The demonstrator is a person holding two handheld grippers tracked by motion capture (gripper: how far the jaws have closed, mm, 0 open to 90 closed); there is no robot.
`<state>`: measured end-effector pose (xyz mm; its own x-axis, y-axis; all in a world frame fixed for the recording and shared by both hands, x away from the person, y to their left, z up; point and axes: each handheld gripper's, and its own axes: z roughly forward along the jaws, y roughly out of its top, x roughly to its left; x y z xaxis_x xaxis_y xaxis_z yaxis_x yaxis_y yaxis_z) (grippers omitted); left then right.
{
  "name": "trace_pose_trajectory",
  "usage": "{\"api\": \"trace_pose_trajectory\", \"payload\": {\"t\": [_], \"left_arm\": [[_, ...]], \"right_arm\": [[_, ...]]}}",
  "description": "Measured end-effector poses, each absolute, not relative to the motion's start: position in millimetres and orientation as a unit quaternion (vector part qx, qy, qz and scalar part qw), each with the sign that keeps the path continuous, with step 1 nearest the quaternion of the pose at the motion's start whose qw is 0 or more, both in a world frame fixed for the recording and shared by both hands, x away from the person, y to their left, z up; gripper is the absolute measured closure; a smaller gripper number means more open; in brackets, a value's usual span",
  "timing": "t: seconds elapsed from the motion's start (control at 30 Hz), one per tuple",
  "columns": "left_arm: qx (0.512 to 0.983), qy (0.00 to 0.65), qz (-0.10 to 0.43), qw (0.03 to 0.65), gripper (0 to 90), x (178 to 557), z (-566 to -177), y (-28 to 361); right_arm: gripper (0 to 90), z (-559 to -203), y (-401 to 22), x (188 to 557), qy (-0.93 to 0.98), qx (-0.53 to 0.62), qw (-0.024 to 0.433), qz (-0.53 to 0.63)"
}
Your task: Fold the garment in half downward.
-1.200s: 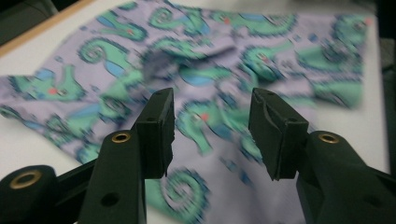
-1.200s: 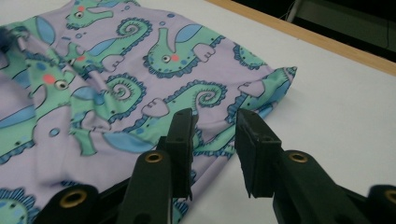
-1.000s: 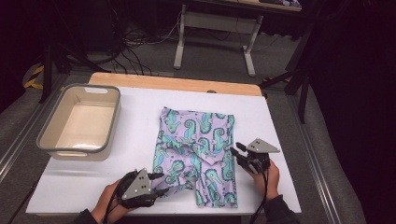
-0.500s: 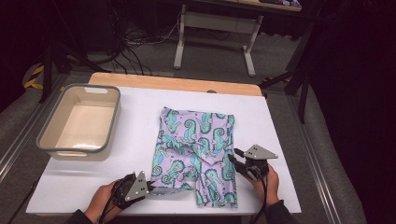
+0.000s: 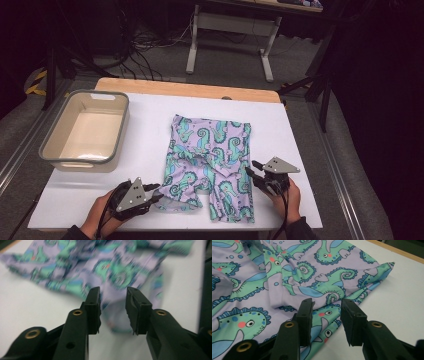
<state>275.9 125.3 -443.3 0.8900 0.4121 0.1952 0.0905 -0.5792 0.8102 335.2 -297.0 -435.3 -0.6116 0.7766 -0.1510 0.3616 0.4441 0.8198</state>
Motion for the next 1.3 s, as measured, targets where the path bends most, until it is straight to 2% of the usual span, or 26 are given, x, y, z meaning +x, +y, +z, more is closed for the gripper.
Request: {"api": "trace_pose_trajectory", "payload": {"t": [0.23, 0.33, 0.43, 0.5, 0.57, 0.6, 0.63, 0.7, 0.93, 1.3], "left_arm": [[0.862, 0.080, 0.168, 0.472, 54.8, 263, -433, 82], [0.871, 0.057, 0.157, 0.462, 52.2, 264, -436, 61], [0.890, 0.052, 0.164, 0.422, 52.6, 269, -447, 43], [0.897, 0.059, 0.164, 0.407, 56.1, 274, -453, 39], [0.904, 0.063, 0.168, 0.389, 64.0, 279, -460, 37], [0.906, 0.067, 0.169, 0.383, 68.0, 280, -462, 38], [0.906, 0.063, 0.169, 0.383, 77.4, 281, -463, 39], [0.907, 0.059, 0.166, 0.383, 84.1, 279, -462, 40], [0.896, 0.005, 0.171, 0.410, 85.2, 259, -452, 42], [0.891, -0.010, 0.153, 0.426, 78.6, 249, -447, 43]], "right_arm": [[61.8, -437, -289, 332, 0.817, 0.341, 0.258, 0.387], [61.4, -439, -287, 333, 0.820, 0.340, 0.255, 0.383], [60.4, -441, -286, 334, 0.824, 0.337, 0.252, 0.379], [60.0, -442, -286, 334, 0.824, 0.338, 0.252, 0.378], [59.6, -443, -286, 335, 0.826, 0.337, 0.252, 0.375], [59.5, -443, -286, 335, 0.826, 0.338, 0.252, 0.374], [59.3, -444, -286, 335, 0.827, 0.336, 0.252, 0.374], [58.8, -444, -286, 335, 0.829, 0.335, 0.251, 0.371], [58.4, -445, -285, 335, 0.830, 0.334, 0.251, 0.369], [57.3, -446, -284, 336, 0.830, 0.333, 0.248, 0.371]]}}
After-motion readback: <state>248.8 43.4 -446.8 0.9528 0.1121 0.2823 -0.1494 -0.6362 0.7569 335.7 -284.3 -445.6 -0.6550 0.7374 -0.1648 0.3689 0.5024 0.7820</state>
